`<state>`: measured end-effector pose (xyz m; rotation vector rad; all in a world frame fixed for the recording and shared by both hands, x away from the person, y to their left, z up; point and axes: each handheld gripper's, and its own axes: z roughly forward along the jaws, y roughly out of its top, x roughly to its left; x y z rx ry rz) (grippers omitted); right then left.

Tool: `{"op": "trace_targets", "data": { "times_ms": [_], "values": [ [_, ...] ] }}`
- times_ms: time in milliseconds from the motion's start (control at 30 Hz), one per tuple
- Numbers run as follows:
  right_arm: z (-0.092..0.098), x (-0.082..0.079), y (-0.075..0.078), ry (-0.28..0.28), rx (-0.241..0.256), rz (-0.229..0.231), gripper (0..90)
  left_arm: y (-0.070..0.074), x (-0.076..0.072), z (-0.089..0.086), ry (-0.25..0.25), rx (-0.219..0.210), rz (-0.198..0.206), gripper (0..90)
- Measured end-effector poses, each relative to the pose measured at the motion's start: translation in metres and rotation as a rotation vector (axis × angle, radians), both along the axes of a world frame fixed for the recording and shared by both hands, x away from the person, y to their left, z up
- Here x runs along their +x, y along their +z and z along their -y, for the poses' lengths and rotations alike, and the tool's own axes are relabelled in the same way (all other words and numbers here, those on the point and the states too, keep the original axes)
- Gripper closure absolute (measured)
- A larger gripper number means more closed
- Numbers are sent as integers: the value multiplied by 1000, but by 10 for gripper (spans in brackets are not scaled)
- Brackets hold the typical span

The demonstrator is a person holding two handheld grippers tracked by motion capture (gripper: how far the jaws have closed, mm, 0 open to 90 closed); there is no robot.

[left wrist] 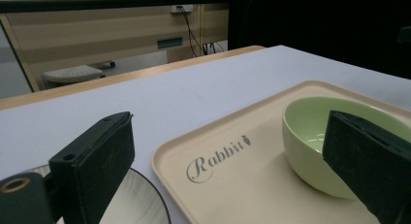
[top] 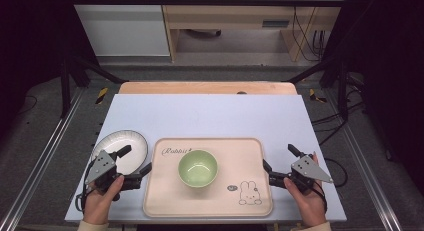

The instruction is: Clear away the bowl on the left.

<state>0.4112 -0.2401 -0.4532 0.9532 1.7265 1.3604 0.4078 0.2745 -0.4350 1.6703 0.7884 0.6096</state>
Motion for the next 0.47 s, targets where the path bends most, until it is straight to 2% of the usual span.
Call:
{"op": "trace_targets", "data": {
  "times_ms": [133, 467],
  "values": [
    [-1, 0, 0, 3, -4, -1, 30, -3, -1, 4, -13, 1, -5, 44],
    [0, -1, -1, 0, -4, -3, 30, -8, 5, 1, 5, -5, -31, 44]
  ]
}}
